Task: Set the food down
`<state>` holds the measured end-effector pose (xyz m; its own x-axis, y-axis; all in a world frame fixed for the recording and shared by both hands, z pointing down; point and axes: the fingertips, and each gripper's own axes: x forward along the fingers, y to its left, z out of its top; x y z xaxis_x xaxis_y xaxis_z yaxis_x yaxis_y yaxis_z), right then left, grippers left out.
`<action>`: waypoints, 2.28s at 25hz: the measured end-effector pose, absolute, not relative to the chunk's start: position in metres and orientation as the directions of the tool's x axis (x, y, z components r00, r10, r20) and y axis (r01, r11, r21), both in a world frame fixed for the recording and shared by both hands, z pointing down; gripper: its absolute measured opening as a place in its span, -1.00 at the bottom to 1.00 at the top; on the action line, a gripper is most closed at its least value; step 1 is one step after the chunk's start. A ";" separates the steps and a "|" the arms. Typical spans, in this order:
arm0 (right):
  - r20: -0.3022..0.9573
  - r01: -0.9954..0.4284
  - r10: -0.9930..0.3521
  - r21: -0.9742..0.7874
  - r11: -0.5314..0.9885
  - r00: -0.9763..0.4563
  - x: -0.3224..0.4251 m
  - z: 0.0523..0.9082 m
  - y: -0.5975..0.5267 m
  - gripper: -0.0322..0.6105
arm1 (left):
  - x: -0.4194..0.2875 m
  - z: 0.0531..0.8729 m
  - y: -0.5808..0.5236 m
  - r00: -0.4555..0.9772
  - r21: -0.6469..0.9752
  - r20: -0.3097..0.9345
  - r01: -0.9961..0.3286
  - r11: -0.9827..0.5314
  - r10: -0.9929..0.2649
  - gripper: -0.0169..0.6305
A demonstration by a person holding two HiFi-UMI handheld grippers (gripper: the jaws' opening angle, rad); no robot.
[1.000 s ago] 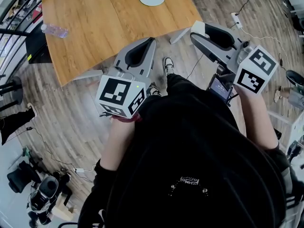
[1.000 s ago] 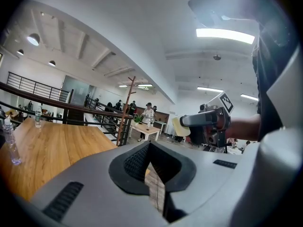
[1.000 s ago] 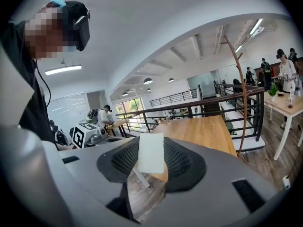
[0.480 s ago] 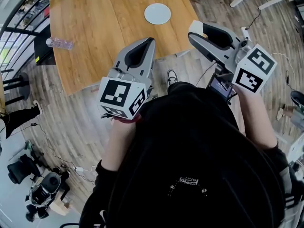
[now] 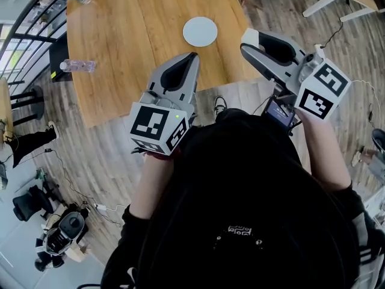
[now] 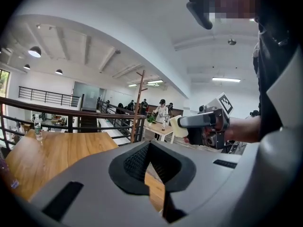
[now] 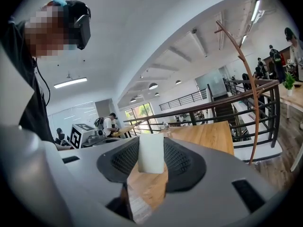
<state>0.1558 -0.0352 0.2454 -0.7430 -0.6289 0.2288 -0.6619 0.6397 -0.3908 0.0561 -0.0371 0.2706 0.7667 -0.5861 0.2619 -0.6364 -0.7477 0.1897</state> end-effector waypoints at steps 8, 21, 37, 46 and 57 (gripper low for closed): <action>0.230 -0.655 -0.624 -0.418 0.629 -0.747 0.163 0.254 -0.052 -0.37 | 0.064 0.277 -0.045 0.766 0.194 0.293 -0.634 -0.749 -0.572 -0.95; 0.267 -0.732 -0.688 -0.366 0.575 -0.675 0.138 0.250 -0.099 -0.37 | 0.049 0.271 -0.117 0.849 0.190 0.229 -0.519 -0.834 -0.476 -0.95; 0.337 -0.779 -0.706 -0.347 0.522 -0.623 0.094 0.257 -0.131 -0.37 | 0.015 0.295 -0.149 0.909 0.273 0.235 -0.401 -0.875 -0.343 -0.95; 0.357 -0.750 -0.661 -0.354 0.559 -0.661 0.106 0.251 -0.141 -0.37 | 0.028 0.288 -0.157 0.884 0.262 0.261 -0.452 -0.853 -0.389 -0.95; 0.366 -0.703 -0.600 -0.371 0.607 -0.711 0.120 0.289 -0.189 -0.37 | 0.038 0.326 -0.190 0.836 0.291 0.328 -0.532 -0.795 -0.439 -0.95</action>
